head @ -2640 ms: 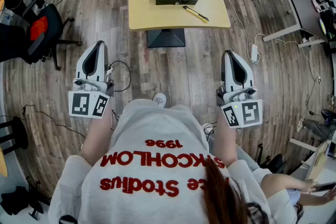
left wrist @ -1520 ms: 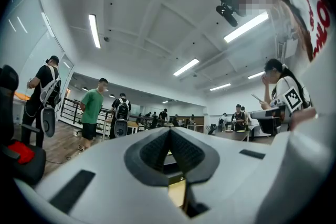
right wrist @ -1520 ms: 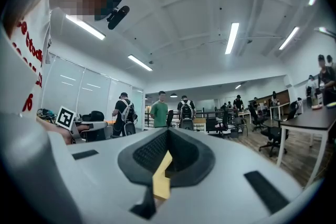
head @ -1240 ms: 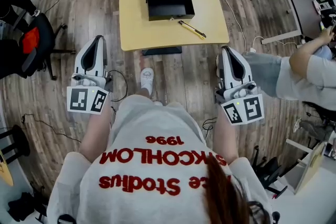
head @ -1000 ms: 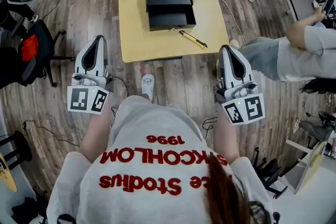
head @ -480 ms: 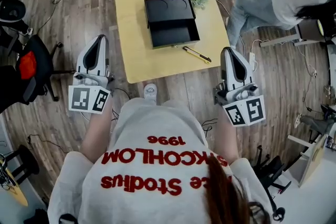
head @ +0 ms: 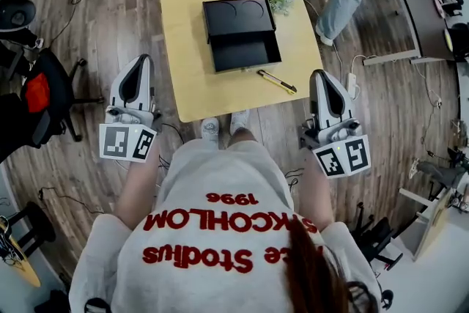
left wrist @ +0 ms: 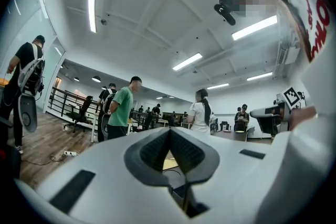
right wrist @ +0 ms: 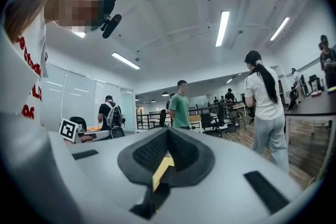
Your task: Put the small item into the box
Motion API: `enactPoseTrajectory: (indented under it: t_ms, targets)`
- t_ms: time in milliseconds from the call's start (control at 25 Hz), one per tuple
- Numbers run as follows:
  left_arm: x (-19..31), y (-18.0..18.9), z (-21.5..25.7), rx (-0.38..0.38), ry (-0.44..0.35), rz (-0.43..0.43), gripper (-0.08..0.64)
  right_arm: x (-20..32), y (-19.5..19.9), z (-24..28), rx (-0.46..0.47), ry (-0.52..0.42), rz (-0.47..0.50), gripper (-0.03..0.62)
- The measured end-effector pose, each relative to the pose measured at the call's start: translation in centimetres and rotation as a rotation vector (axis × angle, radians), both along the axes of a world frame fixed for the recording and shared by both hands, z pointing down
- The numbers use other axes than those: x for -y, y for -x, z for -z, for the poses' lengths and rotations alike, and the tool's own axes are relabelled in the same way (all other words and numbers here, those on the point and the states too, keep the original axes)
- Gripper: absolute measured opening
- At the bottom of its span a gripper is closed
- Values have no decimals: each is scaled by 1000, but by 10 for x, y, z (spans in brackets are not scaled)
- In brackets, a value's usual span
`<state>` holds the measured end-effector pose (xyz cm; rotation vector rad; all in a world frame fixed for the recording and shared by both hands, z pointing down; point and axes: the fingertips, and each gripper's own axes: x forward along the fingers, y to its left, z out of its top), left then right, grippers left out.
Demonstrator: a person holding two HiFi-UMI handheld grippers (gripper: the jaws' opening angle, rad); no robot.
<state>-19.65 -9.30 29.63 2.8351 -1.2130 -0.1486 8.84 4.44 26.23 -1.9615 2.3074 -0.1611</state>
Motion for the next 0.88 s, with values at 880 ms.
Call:
enactPoseTrajectory:
  t_ms: [880]
  targets:
    - [56,-70,12,32,-48,244,6,124,-98,4,6,-71,225,5]
